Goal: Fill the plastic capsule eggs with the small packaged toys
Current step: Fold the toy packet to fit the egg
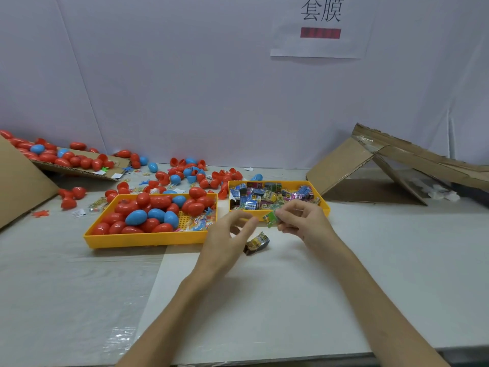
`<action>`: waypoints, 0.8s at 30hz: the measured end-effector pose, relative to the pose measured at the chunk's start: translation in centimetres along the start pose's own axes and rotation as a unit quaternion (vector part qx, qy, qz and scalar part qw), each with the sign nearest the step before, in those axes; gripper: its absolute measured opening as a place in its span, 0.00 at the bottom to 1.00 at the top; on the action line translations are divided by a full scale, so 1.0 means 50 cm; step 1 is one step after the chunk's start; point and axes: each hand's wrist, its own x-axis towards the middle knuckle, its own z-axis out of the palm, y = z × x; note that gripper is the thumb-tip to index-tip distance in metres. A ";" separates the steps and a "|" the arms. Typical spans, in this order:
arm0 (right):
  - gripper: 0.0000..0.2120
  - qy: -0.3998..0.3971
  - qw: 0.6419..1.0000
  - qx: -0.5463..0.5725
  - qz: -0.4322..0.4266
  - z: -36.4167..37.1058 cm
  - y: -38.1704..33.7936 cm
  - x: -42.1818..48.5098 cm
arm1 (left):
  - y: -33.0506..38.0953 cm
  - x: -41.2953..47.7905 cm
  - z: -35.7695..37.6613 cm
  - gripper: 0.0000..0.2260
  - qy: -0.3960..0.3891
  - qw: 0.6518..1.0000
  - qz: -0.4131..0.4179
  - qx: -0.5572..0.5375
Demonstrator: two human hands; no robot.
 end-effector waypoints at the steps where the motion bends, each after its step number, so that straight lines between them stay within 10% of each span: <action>1: 0.09 -0.015 1.000 -0.007 -0.005 0.002 0.000 -0.003 | 0.004 0.002 -0.002 0.10 -0.011 0.999 -0.022 -0.044; 24: 0.06 -0.133 0.989 -0.057 -0.014 0.033 0.007 -0.018 | 0.000 0.002 -0.012 0.04 -0.042 0.979 -0.078 -0.184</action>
